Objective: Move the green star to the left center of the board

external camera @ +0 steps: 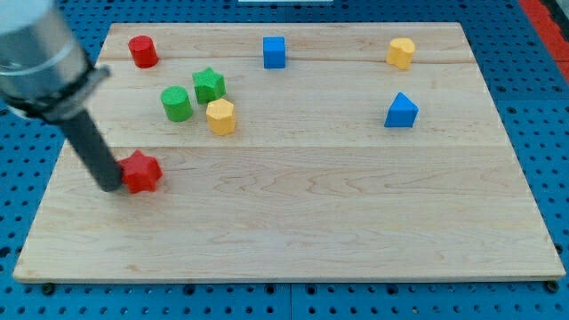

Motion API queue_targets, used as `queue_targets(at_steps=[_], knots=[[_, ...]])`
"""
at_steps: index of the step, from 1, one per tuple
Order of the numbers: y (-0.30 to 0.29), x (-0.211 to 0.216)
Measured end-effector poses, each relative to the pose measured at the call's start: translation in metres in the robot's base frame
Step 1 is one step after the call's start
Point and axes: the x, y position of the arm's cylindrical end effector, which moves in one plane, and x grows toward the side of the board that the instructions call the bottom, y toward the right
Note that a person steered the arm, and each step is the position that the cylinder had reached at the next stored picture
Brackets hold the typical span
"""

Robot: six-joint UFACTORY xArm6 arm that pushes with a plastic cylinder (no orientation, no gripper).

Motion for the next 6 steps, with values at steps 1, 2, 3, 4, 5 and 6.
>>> queue_targets(at_steps=[1,2,3,4,5,6], knots=[[0.091,0.0],[0.127,-0.039],[0.198,-0.094],[0.185,-0.162],[0.133,-0.175],[0.064,-0.173]])
